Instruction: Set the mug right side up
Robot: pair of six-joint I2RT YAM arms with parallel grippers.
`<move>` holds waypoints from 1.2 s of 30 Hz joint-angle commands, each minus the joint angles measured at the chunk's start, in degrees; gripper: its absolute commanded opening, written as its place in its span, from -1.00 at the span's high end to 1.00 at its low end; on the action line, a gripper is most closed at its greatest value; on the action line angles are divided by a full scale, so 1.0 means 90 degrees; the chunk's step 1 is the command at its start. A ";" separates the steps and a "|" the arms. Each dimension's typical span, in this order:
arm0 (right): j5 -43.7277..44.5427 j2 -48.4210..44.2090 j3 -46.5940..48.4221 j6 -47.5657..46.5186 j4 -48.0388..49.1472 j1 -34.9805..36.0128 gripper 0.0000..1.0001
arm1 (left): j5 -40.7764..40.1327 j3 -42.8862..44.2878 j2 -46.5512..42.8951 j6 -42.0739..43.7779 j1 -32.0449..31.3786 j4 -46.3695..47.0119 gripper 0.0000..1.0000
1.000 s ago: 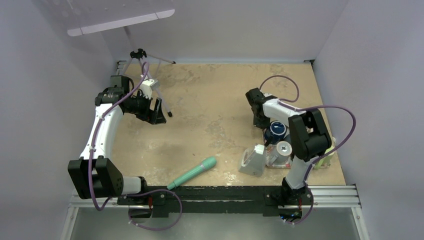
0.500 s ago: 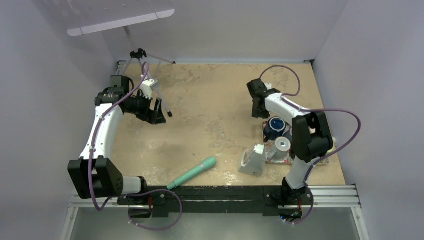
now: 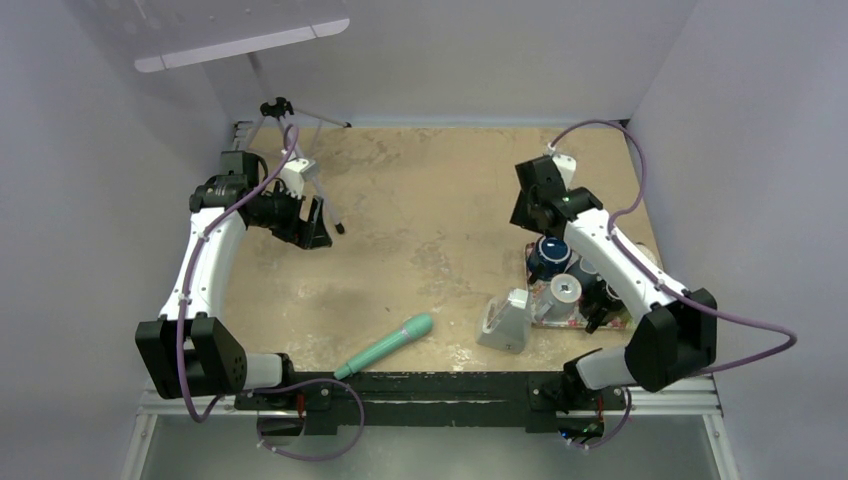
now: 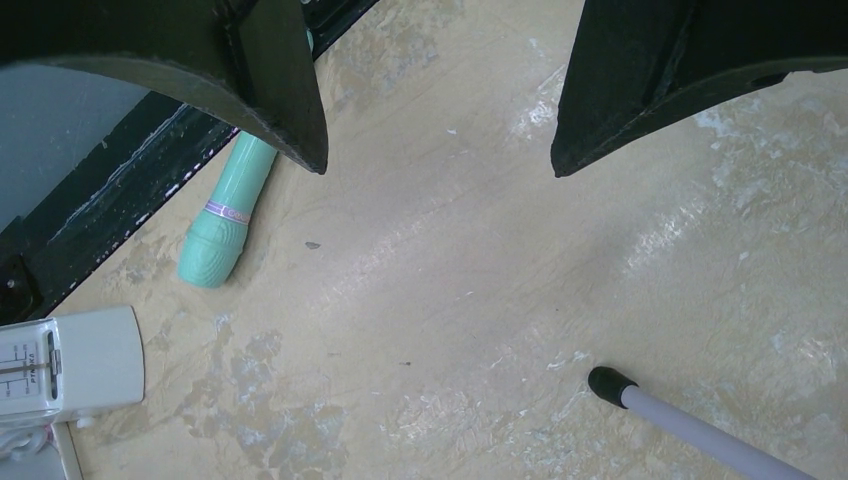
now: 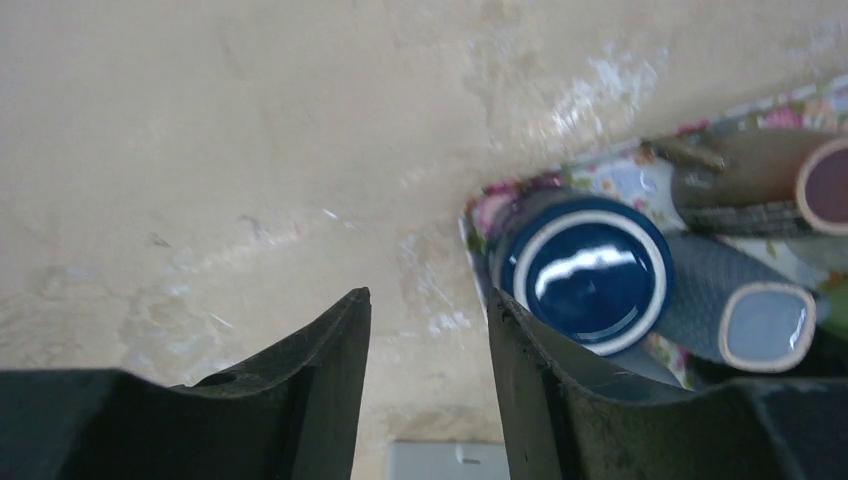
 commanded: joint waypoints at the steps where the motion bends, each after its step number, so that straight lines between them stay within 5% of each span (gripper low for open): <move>1: -0.0002 -0.0690 -0.0868 0.1036 -0.0392 0.0001 0.03 | 0.0091 0.0164 -0.0170 -0.0015 -0.0035 -0.0007 -0.70; 14: 0.0247 -0.1692 -0.2608 0.2511 0.0306 0.0007 0.16 | 0.0186 0.0132 -0.0211 -0.0081 -0.0035 0.0010 -0.69; 29: 0.0994 -0.1168 -0.3154 0.2980 0.0959 -0.0012 0.18 | 0.0284 0.0149 -0.0219 -0.0070 -0.0036 0.0018 -0.69; 36: 0.1154 -0.0806 -0.3103 0.2954 0.1157 -0.0012 0.35 | 0.0301 0.0150 -0.0211 -0.0055 -0.0033 0.0001 -0.69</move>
